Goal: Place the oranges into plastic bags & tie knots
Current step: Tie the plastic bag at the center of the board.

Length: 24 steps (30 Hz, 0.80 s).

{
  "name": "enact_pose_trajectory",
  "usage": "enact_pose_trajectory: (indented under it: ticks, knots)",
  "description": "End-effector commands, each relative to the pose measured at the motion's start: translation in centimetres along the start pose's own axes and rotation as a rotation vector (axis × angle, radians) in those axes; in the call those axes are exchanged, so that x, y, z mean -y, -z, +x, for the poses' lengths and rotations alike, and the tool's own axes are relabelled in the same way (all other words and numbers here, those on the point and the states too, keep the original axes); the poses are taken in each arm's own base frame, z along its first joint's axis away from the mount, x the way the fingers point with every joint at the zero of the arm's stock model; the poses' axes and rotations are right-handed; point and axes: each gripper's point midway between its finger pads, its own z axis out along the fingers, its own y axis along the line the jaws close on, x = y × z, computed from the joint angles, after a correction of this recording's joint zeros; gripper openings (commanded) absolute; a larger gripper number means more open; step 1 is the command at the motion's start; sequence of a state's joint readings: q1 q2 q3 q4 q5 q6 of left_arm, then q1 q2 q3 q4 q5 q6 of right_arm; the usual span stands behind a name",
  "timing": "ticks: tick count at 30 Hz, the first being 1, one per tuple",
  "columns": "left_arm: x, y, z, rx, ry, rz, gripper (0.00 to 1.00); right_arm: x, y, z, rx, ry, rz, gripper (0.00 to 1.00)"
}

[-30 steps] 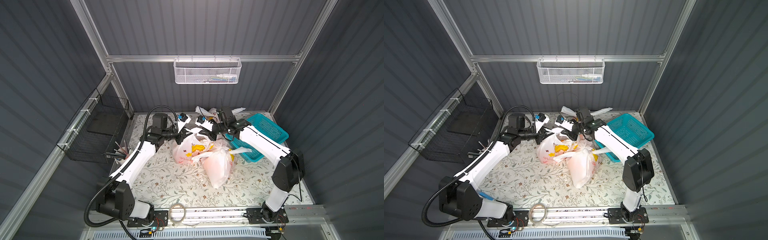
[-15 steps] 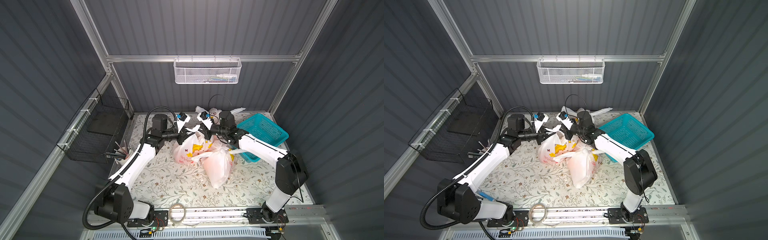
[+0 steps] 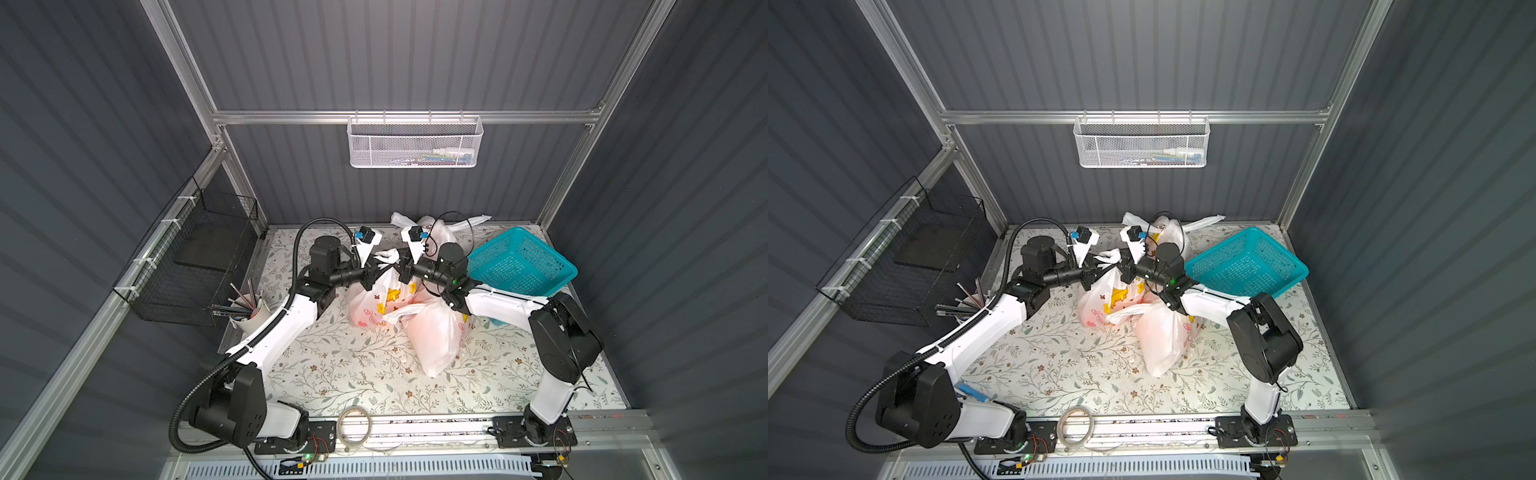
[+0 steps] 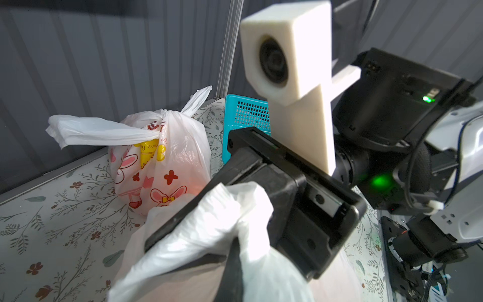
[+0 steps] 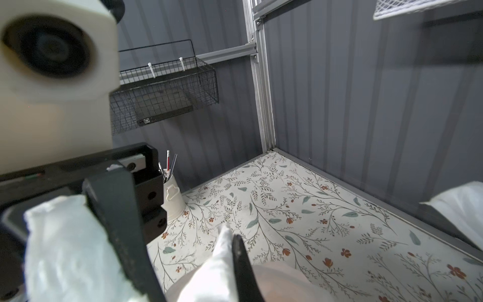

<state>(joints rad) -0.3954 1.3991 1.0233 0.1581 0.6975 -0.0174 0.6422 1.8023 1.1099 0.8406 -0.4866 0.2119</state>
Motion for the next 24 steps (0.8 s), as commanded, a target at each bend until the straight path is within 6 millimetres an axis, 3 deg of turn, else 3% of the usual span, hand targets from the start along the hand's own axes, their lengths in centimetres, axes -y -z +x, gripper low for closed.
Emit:
enact_pose_trajectory:
  ticks: [1, 2, 5, 12, 16, 20, 22, 24]
  knots:
    - [1.5, -0.7, 1.3, -0.025, 0.033, 0.063, 0.03, -0.9, 0.1, -2.3, 0.118, -0.001, -0.016, 0.00]
    - [1.7, -0.5, 1.2, -0.021, 0.030, 0.063, 0.09, -0.9, 0.2, -2.1, 0.122, -0.002, -0.020, 0.00]
    - [2.1, 0.2, 1.1, -0.025, 0.024, 0.050, 0.41, -1.1, 0.3, -1.7, 0.131, -0.005, -0.033, 0.00]
    - [2.9, 4.3, -0.8, -0.014, -0.025, -0.103, 0.68, -1.4, 0.7, -1.2, 0.131, 0.013, -0.040, 0.00]
    - [4.0, 7.3, -3.1, 0.047, -0.023, -0.161, 0.78, -1.5, 1.1, -1.1, 0.148, 0.025, -0.046, 0.00]
    - [1.9, 10.5, -5.1, 0.145, 0.116, -0.286, 0.82, -2.0, 1.5, -1.5, 0.177, 0.044, -0.056, 0.00]
    - [0.5, 11.0, -5.2, 0.176, 0.242, -0.320, 0.82, -2.2, 1.8, -2.0, 0.203, 0.062, -0.057, 0.00]
    - [0.1, 10.4, -4.9, 0.210, 0.358, -0.288, 0.82, -2.5, 2.0, -2.2, 0.221, 0.072, -0.062, 0.00]
